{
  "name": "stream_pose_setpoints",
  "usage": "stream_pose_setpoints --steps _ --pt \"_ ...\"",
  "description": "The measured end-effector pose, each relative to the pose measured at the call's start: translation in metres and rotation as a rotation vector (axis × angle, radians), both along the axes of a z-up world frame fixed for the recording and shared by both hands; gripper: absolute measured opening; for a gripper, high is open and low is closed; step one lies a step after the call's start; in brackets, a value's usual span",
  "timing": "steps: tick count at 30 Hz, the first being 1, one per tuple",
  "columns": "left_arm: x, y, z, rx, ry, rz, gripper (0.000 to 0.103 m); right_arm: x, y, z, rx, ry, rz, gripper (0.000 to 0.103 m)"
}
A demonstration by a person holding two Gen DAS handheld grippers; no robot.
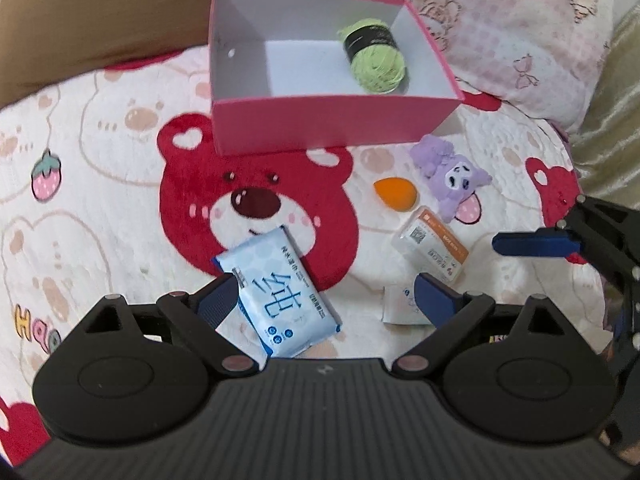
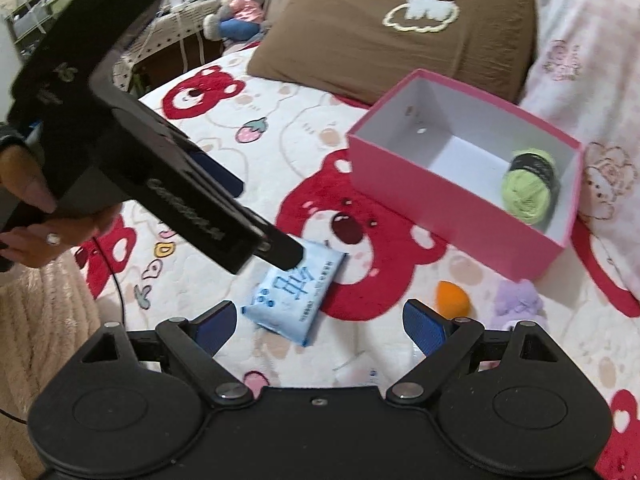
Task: Organize objects
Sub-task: 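Move the left tool to the blue wet-wipes pack and grasp it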
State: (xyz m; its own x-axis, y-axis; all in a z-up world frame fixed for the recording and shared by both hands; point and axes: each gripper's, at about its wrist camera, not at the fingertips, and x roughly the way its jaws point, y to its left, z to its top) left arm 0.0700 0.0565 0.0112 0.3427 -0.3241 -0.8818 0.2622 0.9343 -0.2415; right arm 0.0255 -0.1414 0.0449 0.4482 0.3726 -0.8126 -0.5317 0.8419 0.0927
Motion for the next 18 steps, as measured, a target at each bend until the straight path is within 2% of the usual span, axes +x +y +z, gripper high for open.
stream_pose_setpoints --steps 5,9,13,18 --pt "0.003 0.012 -0.019 -0.023 0.018 0.037 0.095 -0.006 0.015 -0.011 0.08 -0.043 0.085 0.092" --pt "0.004 0.019 -0.036 -0.032 0.026 0.058 0.095 -0.006 0.028 -0.02 0.103 -0.062 0.127 0.092" --pt "0.003 0.025 -0.057 0.008 0.008 0.067 0.093 0.001 0.038 -0.04 0.096 -0.045 0.146 0.092" --pt "0.004 0.033 -0.08 0.02 0.046 0.083 0.092 0.012 0.047 -0.067 0.094 0.007 0.131 0.092"
